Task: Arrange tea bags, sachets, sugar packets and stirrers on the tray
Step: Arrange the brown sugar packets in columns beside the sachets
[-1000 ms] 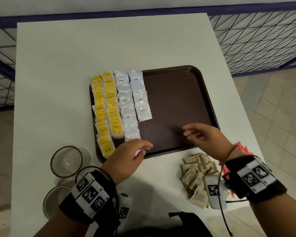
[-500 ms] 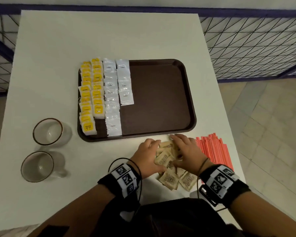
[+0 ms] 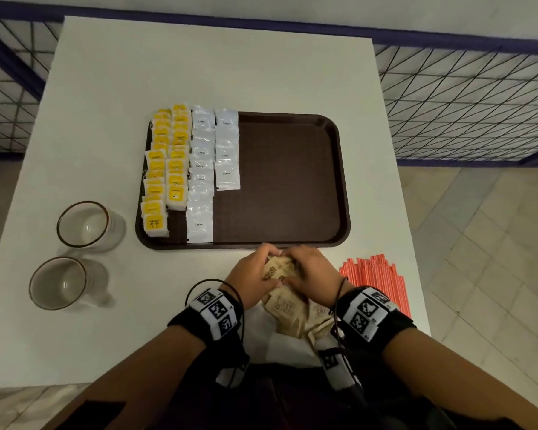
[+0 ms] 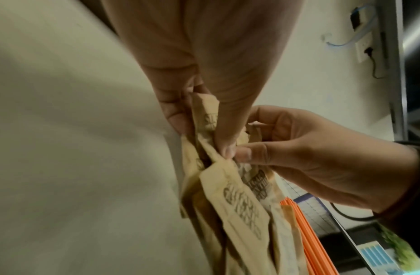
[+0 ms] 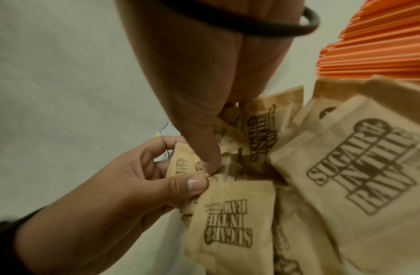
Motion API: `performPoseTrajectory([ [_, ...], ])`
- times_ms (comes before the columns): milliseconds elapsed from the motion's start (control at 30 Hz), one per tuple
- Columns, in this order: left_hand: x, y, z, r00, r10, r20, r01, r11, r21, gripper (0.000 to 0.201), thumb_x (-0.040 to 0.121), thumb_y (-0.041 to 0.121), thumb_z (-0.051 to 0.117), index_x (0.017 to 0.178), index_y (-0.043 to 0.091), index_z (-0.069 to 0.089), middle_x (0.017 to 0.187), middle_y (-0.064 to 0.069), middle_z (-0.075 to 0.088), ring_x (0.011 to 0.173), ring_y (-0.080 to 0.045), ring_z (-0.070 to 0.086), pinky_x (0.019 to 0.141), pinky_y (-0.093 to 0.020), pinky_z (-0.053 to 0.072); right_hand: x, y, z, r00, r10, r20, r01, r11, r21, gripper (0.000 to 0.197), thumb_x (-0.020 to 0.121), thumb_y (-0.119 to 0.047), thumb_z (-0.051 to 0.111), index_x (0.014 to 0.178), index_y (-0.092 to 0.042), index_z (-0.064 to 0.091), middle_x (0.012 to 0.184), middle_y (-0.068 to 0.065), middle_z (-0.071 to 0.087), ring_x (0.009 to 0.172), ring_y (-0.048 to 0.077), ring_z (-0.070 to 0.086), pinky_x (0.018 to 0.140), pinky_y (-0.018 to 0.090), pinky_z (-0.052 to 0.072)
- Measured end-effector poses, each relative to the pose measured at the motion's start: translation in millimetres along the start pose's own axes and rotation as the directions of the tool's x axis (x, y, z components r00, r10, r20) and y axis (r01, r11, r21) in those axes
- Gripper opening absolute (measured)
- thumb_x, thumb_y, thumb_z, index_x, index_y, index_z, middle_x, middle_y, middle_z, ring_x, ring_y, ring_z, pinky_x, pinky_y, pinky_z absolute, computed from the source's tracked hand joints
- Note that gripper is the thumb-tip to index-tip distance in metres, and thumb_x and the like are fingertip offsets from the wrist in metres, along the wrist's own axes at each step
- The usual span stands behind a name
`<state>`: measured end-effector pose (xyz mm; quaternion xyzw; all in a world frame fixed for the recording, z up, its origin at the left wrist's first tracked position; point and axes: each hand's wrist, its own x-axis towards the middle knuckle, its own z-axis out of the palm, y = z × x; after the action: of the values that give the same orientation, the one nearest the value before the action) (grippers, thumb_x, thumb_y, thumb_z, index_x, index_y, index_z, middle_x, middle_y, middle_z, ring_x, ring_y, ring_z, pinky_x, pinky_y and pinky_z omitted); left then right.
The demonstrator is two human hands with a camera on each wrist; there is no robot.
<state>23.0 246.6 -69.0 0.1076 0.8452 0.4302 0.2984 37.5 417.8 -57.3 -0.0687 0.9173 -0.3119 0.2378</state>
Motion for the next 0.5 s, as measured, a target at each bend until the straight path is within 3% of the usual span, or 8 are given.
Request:
performPoseTrajectory([
  [200,-5.6,-5.2,-10.1,0.993,-0.021,-0.118,0.009,0.995,-0.101,0.043,0.072,0.012,0.076,0.108,0.022,0.053,0.088,0.006,0.062,0.075,-0.01,0.061,0.066,-0.015,0.045,8.3,-5.9,-8.6,0.997,-0.054,-0.056,0.061,0.99,0.131,0.018,0.079,-0.005,0.065,0.096,-0.01,0.063,0.09,-0.003,0.058,0.082,0.009,0.05,0.068,0.009,0.033],
  [267,-9.3,-6.1,-14.8,0.989,-0.045,-0.138,0.026,0.99,-0.142,0.044,0.071,0.013,0.077,0.106,0.026,0.053,0.089,0.007,0.063,0.077,-0.008,0.062,0.068,-0.018,0.049,12.0,-7.6,-11.9,0.996,-0.058,-0.074,0.07,0.984,0.164,0.014,0.079,-0.005,0.066,0.092,-0.01,0.065,0.087,-0.007,0.059,0.079,0.008,0.053,0.069,0.005,0.035],
  [333,-12.7,-6.3,-19.2,0.986,-0.064,-0.155,0.035,0.982,-0.185,0.042,0.071,0.014,0.077,0.102,0.029,0.054,0.09,0.008,0.065,0.08,-0.006,0.064,0.069,-0.02,0.052,14.4,-9.5,-14.3,0.993,-0.073,-0.094,0.088,0.981,0.173,0.011,0.08,-0.007,0.067,0.09,-0.012,0.066,0.085,-0.009,0.061,0.075,0.006,0.054,0.068,0.006,0.037],
  [433,-16.2,-6.5,-25.6,0.977,-0.075,-0.202,0.02,0.966,-0.259,0.038,0.071,0.012,0.078,0.099,0.028,0.057,0.088,0.009,0.065,0.079,-0.002,0.063,0.067,-0.014,0.051,16.3,-14.7,-15.7,0.982,-0.084,-0.168,0.119,0.97,0.211,0.01,0.08,-0.008,0.068,0.088,-0.014,0.066,0.081,-0.011,0.061,0.069,-0.002,0.052,0.066,0.008,0.038],
  [500,-17.9,-6.0,-30.3,0.967,-0.092,-0.238,0.009,0.944,-0.33,0.036,0.072,0.009,0.078,0.096,0.027,0.059,0.087,0.007,0.066,0.075,0.001,0.062,0.065,-0.012,0.05,18.1,-19.3,-17.4,0.977,-0.045,-0.209,0.1,0.961,0.26,0.01,0.08,-0.009,0.069,0.086,-0.016,0.066,0.076,-0.013,0.06,0.064,0.0,0.053,0.064,0.01,0.039],
])
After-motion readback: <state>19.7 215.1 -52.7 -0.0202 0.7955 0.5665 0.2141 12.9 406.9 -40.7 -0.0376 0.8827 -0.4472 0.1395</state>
